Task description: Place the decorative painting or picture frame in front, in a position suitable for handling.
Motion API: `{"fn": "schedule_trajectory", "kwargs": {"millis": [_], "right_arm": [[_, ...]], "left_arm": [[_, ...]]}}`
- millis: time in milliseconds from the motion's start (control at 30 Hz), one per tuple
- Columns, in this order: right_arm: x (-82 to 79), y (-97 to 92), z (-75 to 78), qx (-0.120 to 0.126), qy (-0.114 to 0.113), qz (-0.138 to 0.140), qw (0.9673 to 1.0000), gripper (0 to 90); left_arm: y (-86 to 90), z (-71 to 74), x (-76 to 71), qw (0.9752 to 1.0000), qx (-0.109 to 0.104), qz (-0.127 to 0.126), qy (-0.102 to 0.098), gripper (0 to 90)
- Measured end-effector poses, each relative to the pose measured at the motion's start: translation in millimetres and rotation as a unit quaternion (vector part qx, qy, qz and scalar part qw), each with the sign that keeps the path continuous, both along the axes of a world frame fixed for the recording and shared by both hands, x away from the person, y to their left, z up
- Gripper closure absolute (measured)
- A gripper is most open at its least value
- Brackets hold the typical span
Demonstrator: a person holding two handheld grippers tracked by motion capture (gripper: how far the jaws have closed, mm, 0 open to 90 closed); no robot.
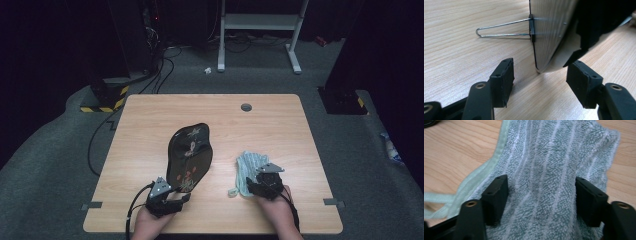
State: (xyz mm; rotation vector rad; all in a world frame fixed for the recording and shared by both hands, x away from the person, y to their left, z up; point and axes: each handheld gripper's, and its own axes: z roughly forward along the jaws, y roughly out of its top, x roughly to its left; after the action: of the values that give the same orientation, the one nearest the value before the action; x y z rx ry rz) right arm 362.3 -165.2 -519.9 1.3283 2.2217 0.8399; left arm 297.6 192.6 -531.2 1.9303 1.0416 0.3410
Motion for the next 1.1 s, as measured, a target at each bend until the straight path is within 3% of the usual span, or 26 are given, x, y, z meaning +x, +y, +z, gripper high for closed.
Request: {"fn": "schedule_trajectory", "kwargs": {"millis": [133,333,567,900,1100], "right_arm": [[-2.4,-0.2,1.0,-0.003,-0.007,0.011,0.9999,53.0],[-4.7,-1.1,1.1,-0.011,-0.021,0.031,0.9993,67.0],[-6.9,-4.0,0.5,-0.003,-0.036,0.037,0.9987,70.7],[-17.2,-8.5,11.5,0.009,-0.08,0.052,0.9954,70.8],[-23.5,-10.5,20.7,0.021,-0.105,0.063,0.9923,70.2]], "left_arm": [[0.2,0.0,0.1,1.0,-0.001,-0.002,0.001,39.1],[0.3,-0.1,0.3,1.0,-0.002,-0.004,0.001,39.6],[0.5,-0.1,0.5,1.0,-0.004,-0.006,0.002,39.8],[0.2,0.1,0.1,1.0,-0.003,-0.007,0.0,40.6],[0.1,0.8,-2.8,0.9999,-0.003,-0.006,-0.016,42.5]]}}
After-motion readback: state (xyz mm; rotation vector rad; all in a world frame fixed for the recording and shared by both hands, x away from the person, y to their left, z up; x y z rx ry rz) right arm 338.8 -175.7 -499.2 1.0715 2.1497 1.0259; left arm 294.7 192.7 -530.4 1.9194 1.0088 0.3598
